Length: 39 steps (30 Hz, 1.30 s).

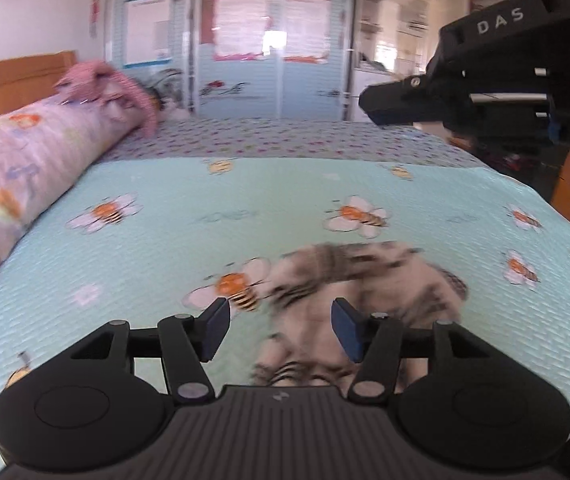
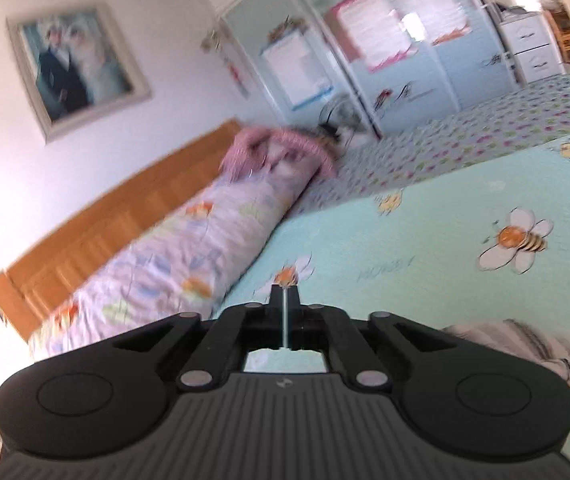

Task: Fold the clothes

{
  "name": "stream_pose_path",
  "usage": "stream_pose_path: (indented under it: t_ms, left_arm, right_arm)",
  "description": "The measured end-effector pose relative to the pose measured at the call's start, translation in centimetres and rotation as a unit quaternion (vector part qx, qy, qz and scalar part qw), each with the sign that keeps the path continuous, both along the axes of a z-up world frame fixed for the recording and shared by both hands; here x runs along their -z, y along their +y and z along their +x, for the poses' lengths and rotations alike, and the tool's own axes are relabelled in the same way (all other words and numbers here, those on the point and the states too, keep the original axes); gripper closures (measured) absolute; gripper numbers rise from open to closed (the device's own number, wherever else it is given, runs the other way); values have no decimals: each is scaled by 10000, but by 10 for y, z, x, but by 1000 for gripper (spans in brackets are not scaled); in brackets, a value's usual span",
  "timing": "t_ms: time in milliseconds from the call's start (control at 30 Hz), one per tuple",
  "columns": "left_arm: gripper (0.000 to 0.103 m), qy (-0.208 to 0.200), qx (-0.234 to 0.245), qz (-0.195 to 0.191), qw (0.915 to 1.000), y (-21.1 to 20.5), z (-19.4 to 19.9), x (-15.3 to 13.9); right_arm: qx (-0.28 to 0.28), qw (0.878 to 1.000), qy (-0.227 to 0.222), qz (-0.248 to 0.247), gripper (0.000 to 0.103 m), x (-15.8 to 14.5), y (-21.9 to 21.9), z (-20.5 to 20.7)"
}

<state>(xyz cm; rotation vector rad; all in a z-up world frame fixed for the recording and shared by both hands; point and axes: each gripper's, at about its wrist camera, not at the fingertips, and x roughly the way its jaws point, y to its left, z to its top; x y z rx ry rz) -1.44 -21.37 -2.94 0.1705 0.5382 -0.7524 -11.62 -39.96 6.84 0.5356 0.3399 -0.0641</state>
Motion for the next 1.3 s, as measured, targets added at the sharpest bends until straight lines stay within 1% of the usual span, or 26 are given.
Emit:
stream_pose_path:
  t_ms: [33, 100, 133, 233, 300, 367, 433, 533, 633, 700, 833, 867, 967, 1033, 1133, 1233, 1300]
  left_arm:
    - [44, 43, -64, 8, 10000, 6, 2, 1]
    - [42, 90, -48, 14, 9999, 16, 2, 4]
    - [42, 94, -15, 27, 10000, 17, 1, 5]
    - [40, 100, 98, 57, 9999, 17, -1, 8]
    - [39, 109, 284, 47, 9995, 7, -4, 9]
    - [37, 77, 507, 103, 9986, -11, -9, 11]
    - [35, 38, 717, 176, 9973, -31, -15, 14]
    - [34, 6, 937, 386, 9949, -63, -25, 20]
    - [33, -54, 1061, 673, 9921, -86, -32, 28]
    - [33, -105, 1057, 925, 9900, -97, -33, 36]
    - [33, -78, 933, 1239, 9879, -106, -28, 46]
    - [33, -72, 904, 1271, 9877, -107, -26, 47]
    - [33, -79, 817, 1372, 9871, -106, -22, 50]
    - [33, -144, 760, 1444, 9865, -107, -20, 51]
    - [33, -259, 670, 1548, 9853, -109, -18, 52]
    - [33, -361, 630, 1565, 9850, -110, -19, 48]
    - [33, -394, 639, 1524, 9855, -112, -20, 44]
  right_arm:
    - [88, 9999, 125, -60, 66, 5, 5, 1]
    - [329, 9992, 212, -51, 44, 20, 5, -9]
    - [451, 9987, 249, -29, 41, 29, 2, -17]
    - [955, 9941, 512, -74, 41, 56, -13, -48]
    - [1397, 9873, 750, -90, 40, 74, -30, -69]
    - [1716, 9798, 1020, 64, 38, 92, -52, -88]
    - [1828, 9742, 1278, 333, 36, 111, -70, -100]
    - [1802, 9715, 1434, 563, 36, 130, -79, -108]
    - [1684, 9723, 1481, 655, 35, 140, -77, -104]
    - [1619, 9729, 1484, 720, 33, 143, -76, -93]
    - [1552, 9696, 1571, 1054, 29, 155, -79, -66]
    - [1547, 9687, 1582, 1125, 29, 159, -81, -62]
    - [1567, 9686, 1583, 1105, 30, 164, -81, -51]
    - [1579, 9684, 1586, 1099, 30, 167, -81, -45]
    - [1594, 9664, 1607, 1221, 30, 170, -83, -46]
    - [1645, 9648, 1582, 1307, 30, 167, -81, -47]
    - [1663, 9658, 1589, 1195, 30, 163, -77, -47]
